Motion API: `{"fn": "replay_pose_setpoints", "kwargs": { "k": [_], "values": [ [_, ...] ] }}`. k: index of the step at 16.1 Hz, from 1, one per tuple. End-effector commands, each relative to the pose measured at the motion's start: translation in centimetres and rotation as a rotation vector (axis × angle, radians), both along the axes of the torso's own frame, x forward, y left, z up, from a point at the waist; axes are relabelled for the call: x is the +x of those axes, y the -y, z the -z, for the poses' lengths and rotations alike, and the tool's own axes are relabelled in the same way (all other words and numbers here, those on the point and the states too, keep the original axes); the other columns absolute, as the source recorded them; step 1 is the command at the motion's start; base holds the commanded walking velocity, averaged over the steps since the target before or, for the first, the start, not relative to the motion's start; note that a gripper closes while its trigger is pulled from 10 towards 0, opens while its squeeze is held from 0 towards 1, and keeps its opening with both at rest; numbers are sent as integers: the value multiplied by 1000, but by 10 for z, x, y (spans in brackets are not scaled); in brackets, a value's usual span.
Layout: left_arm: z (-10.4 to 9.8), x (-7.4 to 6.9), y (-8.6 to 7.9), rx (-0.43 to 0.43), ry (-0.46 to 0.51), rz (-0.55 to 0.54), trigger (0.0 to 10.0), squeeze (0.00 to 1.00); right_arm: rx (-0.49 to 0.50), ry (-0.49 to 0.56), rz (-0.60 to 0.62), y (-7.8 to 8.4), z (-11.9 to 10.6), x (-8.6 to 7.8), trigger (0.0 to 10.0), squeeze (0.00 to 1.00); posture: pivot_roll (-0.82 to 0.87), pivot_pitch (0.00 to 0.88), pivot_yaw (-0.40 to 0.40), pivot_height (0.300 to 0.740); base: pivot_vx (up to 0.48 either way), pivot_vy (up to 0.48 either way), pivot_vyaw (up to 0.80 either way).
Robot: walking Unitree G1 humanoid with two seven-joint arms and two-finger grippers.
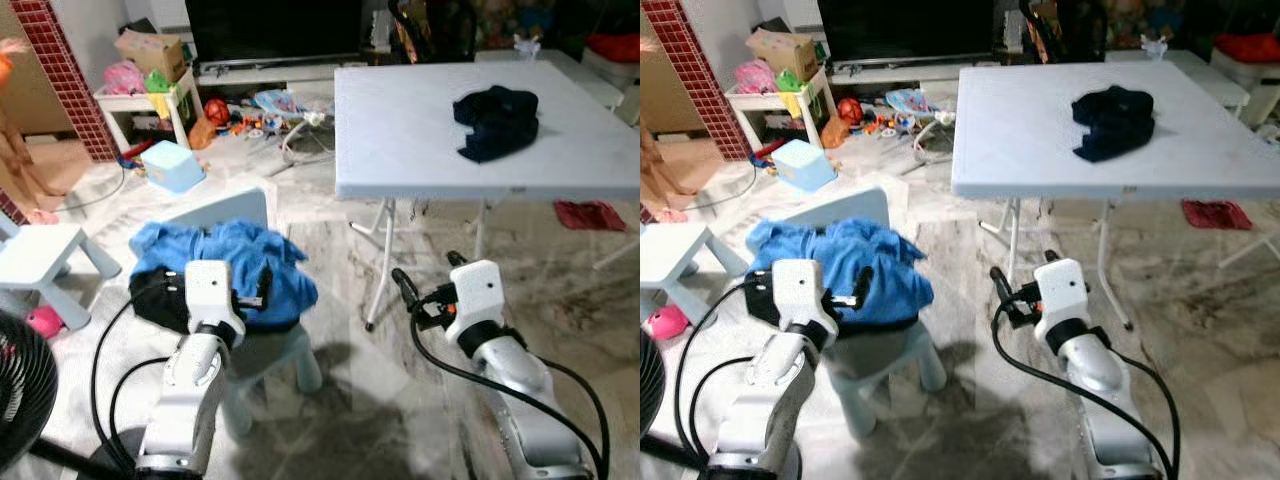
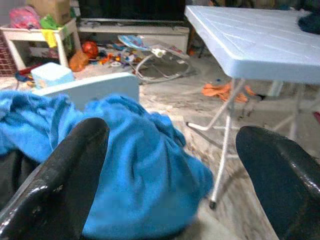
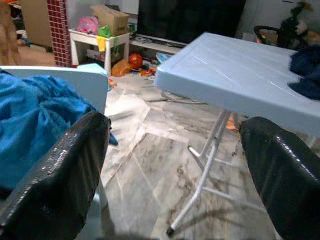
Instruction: Hang hanger
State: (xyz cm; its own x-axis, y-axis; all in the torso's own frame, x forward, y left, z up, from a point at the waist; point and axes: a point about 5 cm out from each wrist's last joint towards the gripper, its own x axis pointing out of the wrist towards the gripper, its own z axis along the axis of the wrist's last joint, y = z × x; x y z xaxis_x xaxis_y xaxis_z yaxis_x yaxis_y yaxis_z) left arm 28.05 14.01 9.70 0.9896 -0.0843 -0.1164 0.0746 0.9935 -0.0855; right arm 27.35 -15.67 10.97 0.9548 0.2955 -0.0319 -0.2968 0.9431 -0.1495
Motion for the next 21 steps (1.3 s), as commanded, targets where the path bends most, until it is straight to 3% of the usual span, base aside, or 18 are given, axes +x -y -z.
{"fn": "replay_pose_setpoints", "kwargs": {
  "k": [1,6,8,10,16,21],
  "values": [
    [0,0,-9,13,-4,-21,10000,0,2,28,-33,-9,-6,2,10000,0,-112,0,1,740,401,0,0],
    [2,-2,-9,10,-27,-40,10000,0,-10,32,-41,-9,-7,2,10000,0,-117,0,2,740,320,0,0],
    [10,-11,-20,-11,-111,-125,10000,0,-27,37,-52,-9,-7,1,10000,0,-111,0,1,740,0,0,653],
    [11,-13,-28,-7,-129,-172,10000,0,-27,29,-57,-11,-5,1,10000,0,-105,0,-4,740,0,0,800],
    [11,-12,-27,-27,-156,-186,10000,0,-30,37,-58,-10,-6,3,10000,0,-103,0,-7,740,0,0,747],
    [11,-7,-30,-41,-173,-202,10000,0,-25,32,-53,-11,-5,0,10000,0,-107,0,0,740,0,0,0]
  ]
}}
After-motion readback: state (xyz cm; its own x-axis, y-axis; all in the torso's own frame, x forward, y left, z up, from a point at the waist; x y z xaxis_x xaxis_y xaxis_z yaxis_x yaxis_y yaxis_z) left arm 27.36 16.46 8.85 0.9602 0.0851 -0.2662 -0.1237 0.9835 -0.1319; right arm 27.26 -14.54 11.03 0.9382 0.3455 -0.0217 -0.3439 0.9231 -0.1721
